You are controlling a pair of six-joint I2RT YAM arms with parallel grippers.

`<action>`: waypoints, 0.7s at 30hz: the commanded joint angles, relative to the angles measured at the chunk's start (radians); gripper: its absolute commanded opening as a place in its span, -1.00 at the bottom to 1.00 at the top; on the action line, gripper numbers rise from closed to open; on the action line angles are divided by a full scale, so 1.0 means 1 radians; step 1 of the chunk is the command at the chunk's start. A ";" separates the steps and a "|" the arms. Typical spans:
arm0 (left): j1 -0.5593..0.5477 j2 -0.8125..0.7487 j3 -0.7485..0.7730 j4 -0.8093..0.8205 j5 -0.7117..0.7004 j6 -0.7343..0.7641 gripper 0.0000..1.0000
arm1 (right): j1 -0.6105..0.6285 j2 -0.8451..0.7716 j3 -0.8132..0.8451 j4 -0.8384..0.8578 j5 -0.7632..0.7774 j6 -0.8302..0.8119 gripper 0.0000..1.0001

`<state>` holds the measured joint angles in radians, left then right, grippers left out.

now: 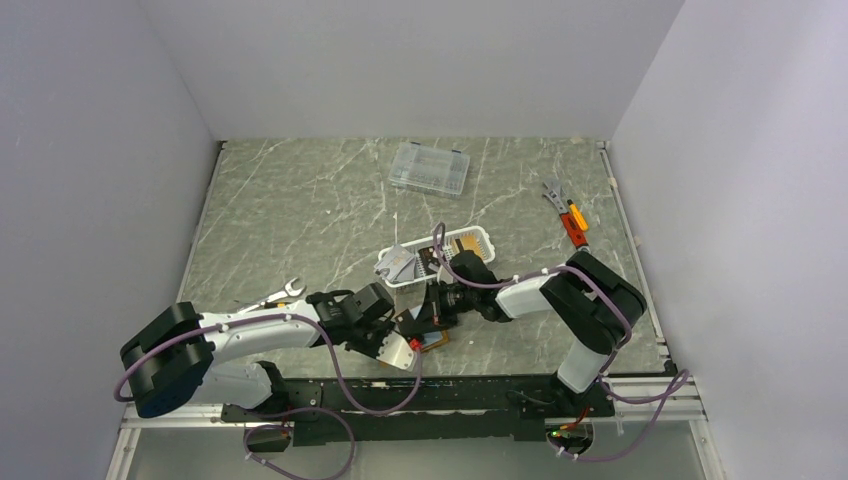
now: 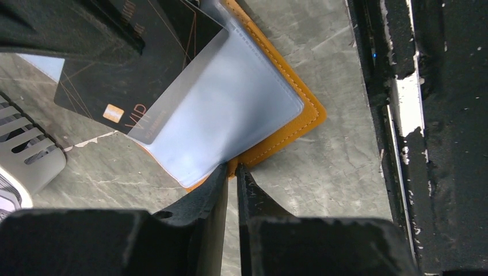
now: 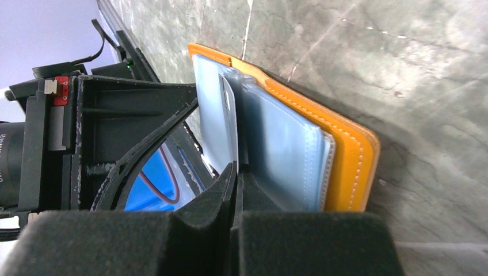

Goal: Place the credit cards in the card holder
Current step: Insert the credit card into the card holder.

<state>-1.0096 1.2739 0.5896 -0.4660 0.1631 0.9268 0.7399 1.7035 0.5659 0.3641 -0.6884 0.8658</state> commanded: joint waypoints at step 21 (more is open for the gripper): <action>-0.032 0.040 -0.055 0.000 -0.013 -0.065 -0.70 | 0.115 -0.218 0.028 -0.358 0.424 -0.035 -0.07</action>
<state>-1.0313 1.2774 0.5884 -0.4564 0.1337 0.8764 0.8543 1.5379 0.5583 0.2077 -0.3939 0.8932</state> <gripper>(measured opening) 0.154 0.467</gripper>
